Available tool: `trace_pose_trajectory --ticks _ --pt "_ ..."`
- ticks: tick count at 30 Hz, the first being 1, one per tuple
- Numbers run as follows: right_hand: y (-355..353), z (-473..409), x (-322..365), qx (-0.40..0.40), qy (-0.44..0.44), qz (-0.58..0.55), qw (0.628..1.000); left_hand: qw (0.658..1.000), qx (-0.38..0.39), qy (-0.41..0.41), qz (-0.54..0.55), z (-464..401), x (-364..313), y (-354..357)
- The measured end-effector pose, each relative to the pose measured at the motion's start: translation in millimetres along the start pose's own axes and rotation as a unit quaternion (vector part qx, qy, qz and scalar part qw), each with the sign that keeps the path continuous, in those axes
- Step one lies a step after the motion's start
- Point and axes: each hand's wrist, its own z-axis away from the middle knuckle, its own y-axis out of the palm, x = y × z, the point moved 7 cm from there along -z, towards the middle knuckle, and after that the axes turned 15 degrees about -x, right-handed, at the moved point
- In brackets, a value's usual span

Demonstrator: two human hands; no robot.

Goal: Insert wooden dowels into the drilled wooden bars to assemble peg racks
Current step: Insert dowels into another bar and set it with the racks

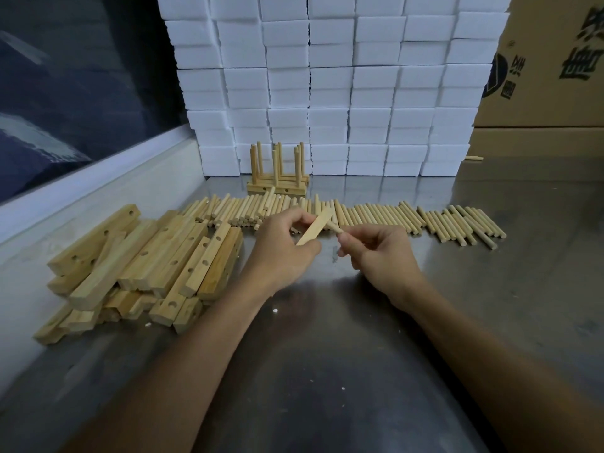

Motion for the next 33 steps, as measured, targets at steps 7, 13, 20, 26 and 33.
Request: trace_pose_trajectory --ticks 7,13,20,26,33 --pt "-2 15 48 -0.08 -0.344 0.201 0.914 0.999 -0.007 -0.038 0.016 0 1 -5" --pt "3 4 30 0.023 -0.137 0.154 0.978 0.999 0.019 -0.048 0.012 3 5 -3" --pt "-3 2 22 0.0 -0.027 0.034 0.999 0.999 0.009 -0.046 0.026 3 5 1" --pt "-9 -6 15 -0.033 0.041 -0.003 0.999 0.993 0.021 -0.092 0.063 6 8 6" --pt "2 3 8 -0.015 0.201 -0.174 0.964 0.967 0.047 -0.208 0.14 12 16 18"
